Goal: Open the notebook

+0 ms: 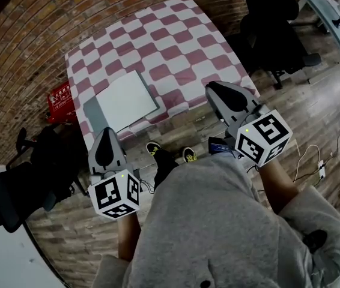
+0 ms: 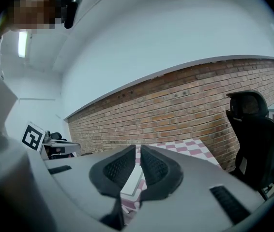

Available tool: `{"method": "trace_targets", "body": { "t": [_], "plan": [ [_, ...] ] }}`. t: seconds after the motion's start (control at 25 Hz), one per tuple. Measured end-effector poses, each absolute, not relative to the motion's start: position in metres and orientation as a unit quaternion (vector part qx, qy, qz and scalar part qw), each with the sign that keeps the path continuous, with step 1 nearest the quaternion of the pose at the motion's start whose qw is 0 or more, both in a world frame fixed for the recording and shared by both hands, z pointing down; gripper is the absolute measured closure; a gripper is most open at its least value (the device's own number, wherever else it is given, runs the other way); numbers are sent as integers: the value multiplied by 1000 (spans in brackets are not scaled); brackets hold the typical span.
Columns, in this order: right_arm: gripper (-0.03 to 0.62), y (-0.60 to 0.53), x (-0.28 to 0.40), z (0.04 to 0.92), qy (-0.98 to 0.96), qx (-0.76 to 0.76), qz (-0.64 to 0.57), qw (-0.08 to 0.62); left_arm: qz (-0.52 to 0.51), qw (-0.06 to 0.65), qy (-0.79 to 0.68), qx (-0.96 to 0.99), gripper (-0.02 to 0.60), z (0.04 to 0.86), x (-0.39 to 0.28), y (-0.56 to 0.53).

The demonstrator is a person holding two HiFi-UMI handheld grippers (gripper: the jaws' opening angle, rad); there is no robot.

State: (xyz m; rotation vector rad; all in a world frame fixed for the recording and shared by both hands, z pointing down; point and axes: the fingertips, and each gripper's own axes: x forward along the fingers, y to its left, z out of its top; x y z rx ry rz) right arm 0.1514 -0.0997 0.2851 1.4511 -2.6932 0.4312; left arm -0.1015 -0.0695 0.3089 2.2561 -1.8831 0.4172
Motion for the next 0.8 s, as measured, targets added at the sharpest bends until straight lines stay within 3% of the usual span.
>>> {"method": "trace_targets", "body": {
  "t": [0.8],
  "plan": [
    [546,-110,133,290,-883,447,143,30,144,92,-648,742,572,315,-107,-64]
  ]
}}
